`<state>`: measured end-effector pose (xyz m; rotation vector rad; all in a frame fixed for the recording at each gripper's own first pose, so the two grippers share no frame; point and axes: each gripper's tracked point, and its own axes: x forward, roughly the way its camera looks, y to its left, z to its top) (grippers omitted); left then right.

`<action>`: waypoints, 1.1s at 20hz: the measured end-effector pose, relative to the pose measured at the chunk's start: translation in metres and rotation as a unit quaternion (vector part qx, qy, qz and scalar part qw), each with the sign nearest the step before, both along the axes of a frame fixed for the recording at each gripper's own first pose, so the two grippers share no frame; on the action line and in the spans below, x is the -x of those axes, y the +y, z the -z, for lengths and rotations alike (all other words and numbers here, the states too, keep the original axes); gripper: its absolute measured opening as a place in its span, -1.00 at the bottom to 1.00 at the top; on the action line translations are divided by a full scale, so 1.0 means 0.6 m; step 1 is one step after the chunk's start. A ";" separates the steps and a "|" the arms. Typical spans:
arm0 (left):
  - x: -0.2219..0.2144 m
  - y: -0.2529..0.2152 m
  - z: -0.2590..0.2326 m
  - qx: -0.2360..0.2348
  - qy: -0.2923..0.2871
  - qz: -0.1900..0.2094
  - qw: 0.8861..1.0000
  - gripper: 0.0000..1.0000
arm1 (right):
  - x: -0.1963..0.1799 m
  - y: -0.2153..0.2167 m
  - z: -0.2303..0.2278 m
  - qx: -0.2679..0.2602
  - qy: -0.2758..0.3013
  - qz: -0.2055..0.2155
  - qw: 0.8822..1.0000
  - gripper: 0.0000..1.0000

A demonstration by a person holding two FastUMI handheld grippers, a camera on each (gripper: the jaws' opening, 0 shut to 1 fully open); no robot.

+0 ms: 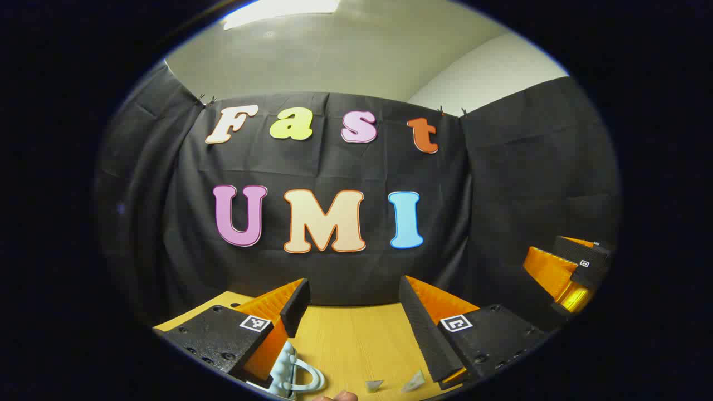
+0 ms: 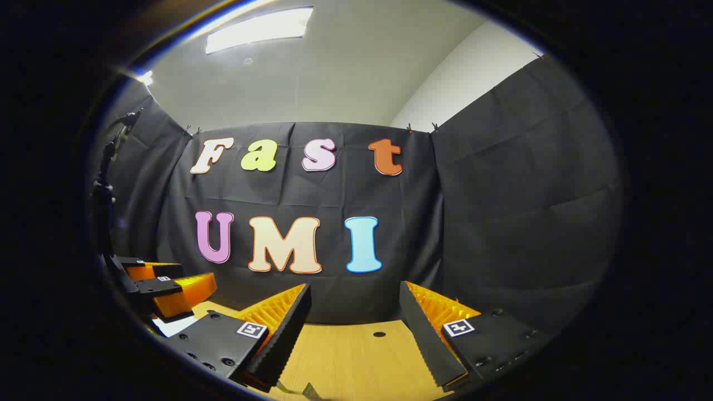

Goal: First open the suitcase, pack the skin care products into it, and then close the suitcase.

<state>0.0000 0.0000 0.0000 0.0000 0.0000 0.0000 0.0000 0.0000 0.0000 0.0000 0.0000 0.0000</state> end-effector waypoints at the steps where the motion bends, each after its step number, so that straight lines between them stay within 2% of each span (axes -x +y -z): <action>1: 0.000 -0.001 0.005 0.002 0.004 0.000 1.000 0.89 | -0.006 -0.001 0.007 -0.005 0.003 -0.006 1.000 0.97; 3: 0.000 0.002 0.015 0.004 0.012 -0.007 1.000 0.89 | -0.022 -0.008 0.016 -0.011 0.004 -0.019 1.000 0.96; 7: 0.022 0.065 0.055 -0.025 0.045 -0.083 0.995 0.92 | -0.052 0.001 0.064 -0.010 0.013 -0.065 0.998 0.96; 10: 0.037 0.090 0.096 -0.036 0.074 -0.108 0.991 0.92 | -0.067 0.013 0.108 -0.021 0.037 -0.093 0.995 0.96; 14: 0.039 0.116 0.198 -0.024 0.149 -0.091 0.984 0.92 | -0.085 0.016 0.121 -0.023 0.045 -0.079 0.996 0.97; 18: 0.031 0.129 0.305 0.006 0.237 -0.065 0.969 0.94 | -0.091 0.043 0.139 -0.002 0.058 -0.063 0.996 0.94; 22: 0.010 0.132 0.366 -0.007 0.283 -0.043 0.958 0.94 | -0.092 0.054 0.160 0.016 0.082 -0.049 0.995 0.97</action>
